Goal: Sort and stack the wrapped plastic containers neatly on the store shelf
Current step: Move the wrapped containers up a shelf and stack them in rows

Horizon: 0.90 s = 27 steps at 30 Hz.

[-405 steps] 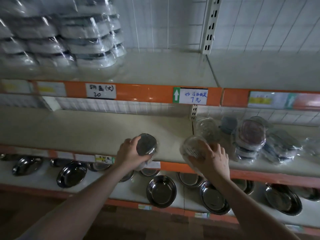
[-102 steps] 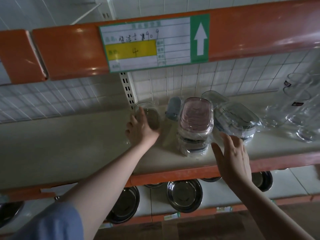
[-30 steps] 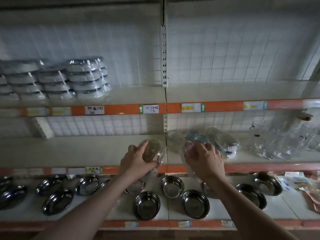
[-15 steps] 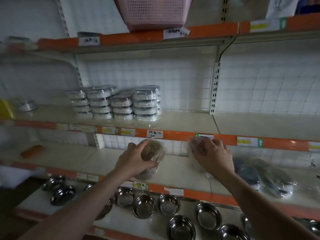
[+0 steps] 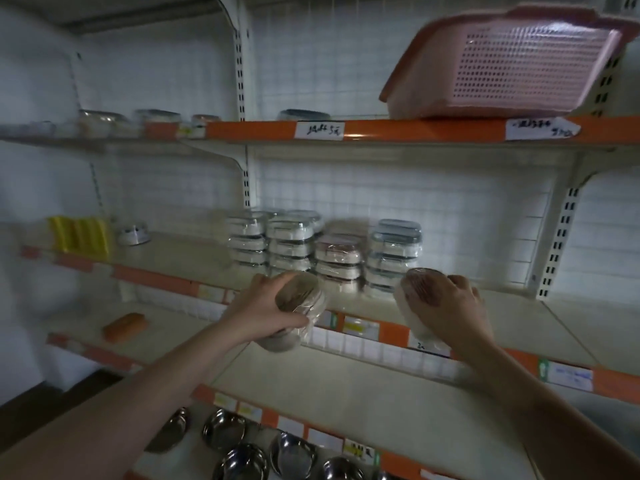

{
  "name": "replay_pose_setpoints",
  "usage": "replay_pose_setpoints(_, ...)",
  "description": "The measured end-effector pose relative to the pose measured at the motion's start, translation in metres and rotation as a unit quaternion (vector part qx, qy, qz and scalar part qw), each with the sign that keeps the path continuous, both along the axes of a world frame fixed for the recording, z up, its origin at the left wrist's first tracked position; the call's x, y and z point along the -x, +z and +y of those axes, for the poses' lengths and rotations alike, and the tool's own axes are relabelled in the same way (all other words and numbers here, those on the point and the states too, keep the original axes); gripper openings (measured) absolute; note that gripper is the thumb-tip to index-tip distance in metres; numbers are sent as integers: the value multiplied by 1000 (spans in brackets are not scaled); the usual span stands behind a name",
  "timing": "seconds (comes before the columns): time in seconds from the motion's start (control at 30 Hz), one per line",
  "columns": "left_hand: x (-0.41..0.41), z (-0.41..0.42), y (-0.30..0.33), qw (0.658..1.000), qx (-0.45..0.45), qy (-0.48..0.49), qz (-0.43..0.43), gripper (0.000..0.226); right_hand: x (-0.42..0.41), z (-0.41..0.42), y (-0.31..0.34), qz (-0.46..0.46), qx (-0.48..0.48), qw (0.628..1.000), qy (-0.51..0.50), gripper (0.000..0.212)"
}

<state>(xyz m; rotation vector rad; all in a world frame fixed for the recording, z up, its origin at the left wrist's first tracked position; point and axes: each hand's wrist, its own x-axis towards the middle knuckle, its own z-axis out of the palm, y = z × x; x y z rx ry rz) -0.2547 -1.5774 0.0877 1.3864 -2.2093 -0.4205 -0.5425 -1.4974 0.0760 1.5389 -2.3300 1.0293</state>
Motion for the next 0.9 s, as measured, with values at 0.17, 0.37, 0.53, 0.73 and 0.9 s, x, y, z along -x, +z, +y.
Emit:
replay_pose_setpoints(0.17,-29,-40,15,1000,17,11,2,88,-22,-52,25,25,2,1000,9,51)
replay_pose_setpoints(0.37,-36,-96,29,999,26,19,-8,87,-28,-125,53,48,-1,997,57,55)
replay_pose_setpoints(0.53,-28,-147,49,999,32,22,-11,87,-16,-197,82,69,-3,993,95,63)
replay_pose_setpoints(0.73,-25,-194,73,998,49,32,-25,86,-3,-280,111,87,-7,988,130,63)
replay_pose_setpoints(0.9,-28,-224,78,998,43,35,-36,87,4,-331,112,90,-69,982,153,65)
